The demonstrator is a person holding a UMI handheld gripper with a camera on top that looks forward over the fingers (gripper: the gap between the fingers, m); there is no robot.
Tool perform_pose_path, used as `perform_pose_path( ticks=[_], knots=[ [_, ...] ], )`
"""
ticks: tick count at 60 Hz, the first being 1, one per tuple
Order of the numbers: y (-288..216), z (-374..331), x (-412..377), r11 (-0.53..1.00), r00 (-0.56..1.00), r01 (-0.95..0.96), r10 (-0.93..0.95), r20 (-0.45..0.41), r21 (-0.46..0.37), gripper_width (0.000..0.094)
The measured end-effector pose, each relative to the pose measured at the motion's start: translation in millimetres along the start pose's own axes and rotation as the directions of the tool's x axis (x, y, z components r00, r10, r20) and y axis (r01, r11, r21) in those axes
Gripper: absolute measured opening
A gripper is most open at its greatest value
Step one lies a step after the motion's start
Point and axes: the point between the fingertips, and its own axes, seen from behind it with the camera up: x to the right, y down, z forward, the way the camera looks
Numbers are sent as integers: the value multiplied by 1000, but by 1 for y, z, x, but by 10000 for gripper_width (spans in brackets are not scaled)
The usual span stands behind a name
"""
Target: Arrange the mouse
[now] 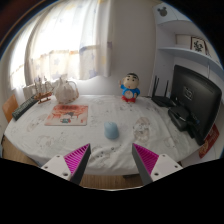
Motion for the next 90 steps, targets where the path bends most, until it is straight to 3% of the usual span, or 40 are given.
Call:
perform_pose_path(
  ticks=[9,31,63,66,68,73,80,90],
  knots=[
    [5,52,-8,1000,999,-14,14,28,-6,856],
    [13,169,-6,1000,1000,3,-3,6,-26,857],
    [-15,238,-8,997,998,-66,67,14,-41,855],
    [-16,238,-10,997,998,-63,64,21,-42,772],
    [-16,238,-5,997,998,-61,61,4,-45,482],
    [-17,237,13,997,995,-62,58,-78,-48,425],
    [-26,233,10,990,990,-126,121,-74,-67,406],
    [-98,214,-28,993,992,-120,119,-48,-21,407]
  ],
)
